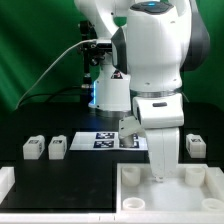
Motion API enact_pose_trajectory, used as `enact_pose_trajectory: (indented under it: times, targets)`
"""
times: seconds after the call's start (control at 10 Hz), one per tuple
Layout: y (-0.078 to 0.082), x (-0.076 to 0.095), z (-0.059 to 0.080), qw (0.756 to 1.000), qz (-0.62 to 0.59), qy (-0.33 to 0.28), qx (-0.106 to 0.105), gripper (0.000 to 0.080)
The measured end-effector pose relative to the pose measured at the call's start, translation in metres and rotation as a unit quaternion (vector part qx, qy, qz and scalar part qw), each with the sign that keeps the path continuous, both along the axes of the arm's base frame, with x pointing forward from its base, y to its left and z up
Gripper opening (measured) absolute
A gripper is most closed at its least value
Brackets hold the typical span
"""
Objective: Assemble one leg
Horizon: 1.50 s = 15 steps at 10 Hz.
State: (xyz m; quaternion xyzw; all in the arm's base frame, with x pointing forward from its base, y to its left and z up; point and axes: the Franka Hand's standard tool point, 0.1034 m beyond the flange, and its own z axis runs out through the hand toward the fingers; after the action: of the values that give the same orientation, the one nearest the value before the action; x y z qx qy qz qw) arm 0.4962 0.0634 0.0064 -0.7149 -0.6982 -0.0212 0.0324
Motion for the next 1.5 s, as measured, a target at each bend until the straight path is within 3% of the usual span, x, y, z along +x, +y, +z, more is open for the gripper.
enact_pose_trajectory:
  times: [0.1, 0.2, 0.3, 0.4, 0.5, 1.2, 1.3, 1.5]
  targets:
    - [0.0, 0.0, 0.0, 1.0, 0.0, 0.0, 0.0, 0.0412]
    - [0.0, 0.0, 0.0, 1.0, 0.0, 0.0, 0.0, 0.0412]
    - [-0.001, 0.0, 0.0, 1.0, -0.001, 0.0, 0.0, 0.059]
    - [-0.001, 0.0, 0.0, 1.0, -0.001, 0.0, 0.0, 0.059]
    - [-0.001, 0.0, 0.0, 1.0, -0.001, 0.0, 0.0, 0.0638]
    - [-0.002, 0.0, -0.001, 1.0, -0.002, 0.001, 0.0, 0.0648]
    - [-0.002, 0.0, 0.002, 1.0, -0.029, 0.002, -0.001, 0.0648]
    - [0.005, -0.003, 0.023, 0.995, -0.101, -0.004, -0.004, 0.0648]
